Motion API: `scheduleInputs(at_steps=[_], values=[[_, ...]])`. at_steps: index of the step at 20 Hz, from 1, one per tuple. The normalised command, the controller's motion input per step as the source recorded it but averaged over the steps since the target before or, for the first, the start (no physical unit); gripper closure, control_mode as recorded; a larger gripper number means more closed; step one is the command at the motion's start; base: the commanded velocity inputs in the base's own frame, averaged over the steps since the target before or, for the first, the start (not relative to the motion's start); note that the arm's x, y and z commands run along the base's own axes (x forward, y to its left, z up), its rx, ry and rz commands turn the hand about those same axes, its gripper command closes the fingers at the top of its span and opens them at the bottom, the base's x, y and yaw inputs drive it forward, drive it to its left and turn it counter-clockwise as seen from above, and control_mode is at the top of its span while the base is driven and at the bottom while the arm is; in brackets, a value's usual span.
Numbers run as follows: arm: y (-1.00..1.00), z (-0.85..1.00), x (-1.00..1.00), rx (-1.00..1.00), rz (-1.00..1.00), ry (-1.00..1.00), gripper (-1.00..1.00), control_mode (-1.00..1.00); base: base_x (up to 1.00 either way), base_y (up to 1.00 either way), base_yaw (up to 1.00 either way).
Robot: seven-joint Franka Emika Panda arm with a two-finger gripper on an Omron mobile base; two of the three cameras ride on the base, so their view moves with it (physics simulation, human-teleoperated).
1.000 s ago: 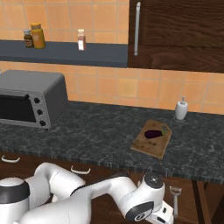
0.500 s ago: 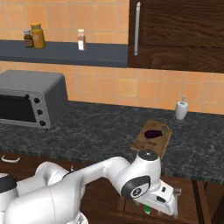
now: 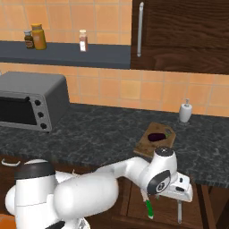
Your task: Place the appropriate cutting tool for cutting the eggplant skin on the cutting board.
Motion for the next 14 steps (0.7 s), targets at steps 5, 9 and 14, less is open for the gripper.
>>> scheduleInputs(at_steps=[5, 9, 14], values=[[-0.66, -0.57, 0.07, 0.08, 0.01, 0.00, -1.00, -1.00, 0.00, 0.00, 0.00], [0.02, -0.49, 0.15, 0.04, 0.02, 0.02, -1.00, -1.00, 0.00, 0.00, 0.00], [-0.27, -0.50, 0.11, 0.15, 0.12, 0.00, -1.00, -1.00, 0.00, 0.00, 0.00]])
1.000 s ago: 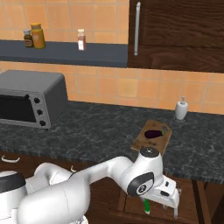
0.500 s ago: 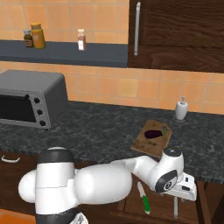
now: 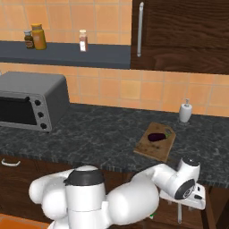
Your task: Place the appropriate cutting tool for cutting the eggplant skin on the cutting board.
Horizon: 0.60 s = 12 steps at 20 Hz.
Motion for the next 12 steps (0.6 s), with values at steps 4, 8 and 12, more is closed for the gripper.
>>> scheduleInputs(at_steps=[4, 8, 12], values=[[-0.13, -0.58, 0.02, 0.08, 0.12, -0.03, -1.00, -1.00, 0.00, 0.00, 0.00], [0.00, -0.29, 0.16, 0.00, 0.08, 0.03, -1.00, -1.00, 0.00, 0.00, 0.00], [0.04, -0.60, 0.01, 0.00, 0.09, 0.07, -1.00, -1.00, 0.00, 0.00, 0.00]])
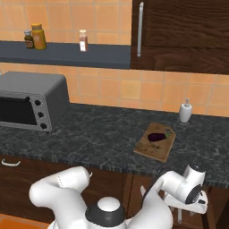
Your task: Place the appropriate cutting tool for cutting the eggplant skin on the cutting board.
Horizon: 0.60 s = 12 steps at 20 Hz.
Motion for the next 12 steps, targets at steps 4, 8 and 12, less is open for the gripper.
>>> scheduleInputs(at_steps=[4, 8, 12], values=[[0.00, -0.62, 0.00, 0.00, 0.09, 0.04, -1.00, -1.00, 0.00, 0.00, 0.00], [0.02, -0.61, 0.00, 0.00, 0.08, 0.01, -1.00, -1.00, 0.00, 0.00, 0.00], [0.00, -0.59, 0.00, 0.00, 0.09, 0.00, 1.00, -1.00, 0.00, 0.00, 0.00]])
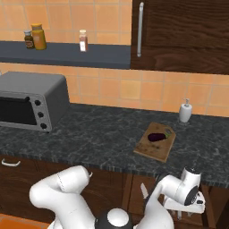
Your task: Place the appropriate cutting tool for cutting the eggplant skin on the cutting board.
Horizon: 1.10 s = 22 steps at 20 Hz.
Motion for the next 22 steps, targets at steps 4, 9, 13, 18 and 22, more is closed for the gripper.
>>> scheduleInputs(at_steps=[4, 9, 13, 18, 22], values=[[0.06, -0.49, -0.01, 0.02, 0.07, 0.00, 1.00, -1.00, 0.00, 0.00, 0.00], [0.30, -0.28, -0.36, 0.01, 0.00, 0.00, 1.00, -1.00, 0.00, 0.00, 0.00], [0.14, -0.37, -0.85, 0.01, 0.00, 0.00, 1.00, -1.00, 0.00, 0.00, 0.00], [0.09, -0.55, -0.84, 0.00, 0.00, 0.00, 1.00, -1.00, 0.00, 0.00, 0.00], [0.18, 0.74, -0.16, 0.00, 0.00, 0.03, 1.00, -1.00, 0.00, 0.00, 0.00]])
